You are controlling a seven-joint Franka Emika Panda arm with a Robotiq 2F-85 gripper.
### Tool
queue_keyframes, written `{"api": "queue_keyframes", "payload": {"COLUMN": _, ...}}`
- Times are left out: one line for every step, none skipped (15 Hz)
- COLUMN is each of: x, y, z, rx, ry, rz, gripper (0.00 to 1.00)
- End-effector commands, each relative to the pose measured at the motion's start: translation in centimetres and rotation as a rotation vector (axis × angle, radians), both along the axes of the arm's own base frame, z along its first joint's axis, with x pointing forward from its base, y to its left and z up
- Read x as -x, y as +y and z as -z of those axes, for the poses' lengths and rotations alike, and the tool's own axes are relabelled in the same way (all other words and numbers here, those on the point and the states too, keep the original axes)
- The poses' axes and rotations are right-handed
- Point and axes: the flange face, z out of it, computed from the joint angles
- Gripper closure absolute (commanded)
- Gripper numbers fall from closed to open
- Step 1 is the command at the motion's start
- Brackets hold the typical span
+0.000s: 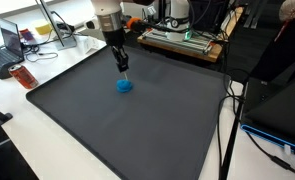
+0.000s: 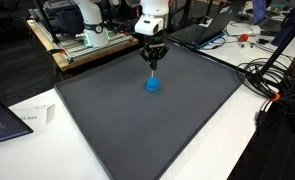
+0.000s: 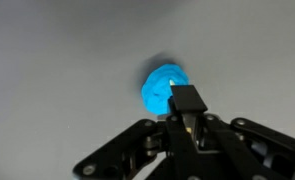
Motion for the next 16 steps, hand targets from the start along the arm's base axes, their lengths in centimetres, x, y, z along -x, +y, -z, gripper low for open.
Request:
{"api": "queue_keyframes", "payload": {"x": -0.8, "y": 0.5, "z": 1.3, "rx": 0.023, "ry": 0.011, "rz": 0.020, "gripper": 0.97}}
{"api": "queue_keyframes", "payload": {"x": -0.9, "y": 0.6, "z": 1.4, "rx": 0.023, "ry": 0.013, "rz": 0.021, "gripper": 0.97}}
{"api": "queue_keyframes", "payload": {"x": -0.9, "y": 0.7, "z": 1.5, "rx": 0.026, "ry": 0.015, "rz": 0.023, "gripper": 0.97}}
{"api": "queue_keyframes", "payload": {"x": -0.9, "y": 0.8, "z": 1.4, "rx": 0.025, "ry": 0.015, "rz": 0.023, "gripper": 0.97}}
{"api": "queue_keyframes", "payload": {"x": -0.8, "y": 0.8, "z": 1.0, "rx": 0.029, "ry": 0.012, "rz": 0.025, "gripper": 0.97}}
{"api": "queue_keyframes", "payload": {"x": -0.6, "y": 0.9, "z": 0.5, "rx": 0.033, "ry": 0.012, "rz": 0.026, "gripper": 0.97}}
{"api": "queue_keyframes", "payload": {"x": -0.5, "y": 1.0, "z": 0.1, "rx": 0.043, "ry": 0.009, "rz": 0.026, "gripper": 0.97}}
{"api": "queue_keyframes", "payload": {"x": -0.4, "y": 1.1, "z": -0.2, "rx": 0.052, "ry": 0.010, "rz": 0.026, "gripper": 0.97}}
{"api": "queue_keyframes", "payload": {"x": -0.2, "y": 1.4, "z": -0.6, "rx": 0.054, "ry": 0.013, "rz": 0.018, "gripper": 0.97}}
{"api": "queue_keyframes", "payload": {"x": -0.1, "y": 1.6, "z": -1.0, "rx": 0.064, "ry": 0.017, "rz": 0.021, "gripper": 0.97}}
{"api": "queue_keyframes", "payload": {"x": 0.0, "y": 1.8, "z": -1.6, "rx": 0.073, "ry": 0.016, "rz": 0.017, "gripper": 0.97}}
{"api": "queue_keyframes", "payload": {"x": 0.1, "y": 2.0, "z": -2.1, "rx": 0.079, "ry": 0.019, "rz": 0.013, "gripper": 0.97}}
{"api": "queue_keyframes", "payload": {"x": 0.1, "y": 2.2, "z": -2.5, "rx": 0.080, "ry": 0.021, "rz": 0.008, "gripper": 0.97}}
{"api": "queue_keyframes", "payload": {"x": 0.2, "y": 2.3, "z": -3.2, "rx": 0.087, "ry": 0.017, "rz": 0.009, "gripper": 0.97}}
{"api": "queue_keyframes", "payload": {"x": 0.2, "y": 2.4, "z": -3.9, "rx": 0.089, "ry": 0.013, "rz": 0.013, "gripper": 0.97}}
{"api": "queue_keyframes", "payload": {"x": 0.3, "y": 2.4, "z": -4.4, "rx": 0.088, "ry": 0.018, "rz": 0.013, "gripper": 0.97}}
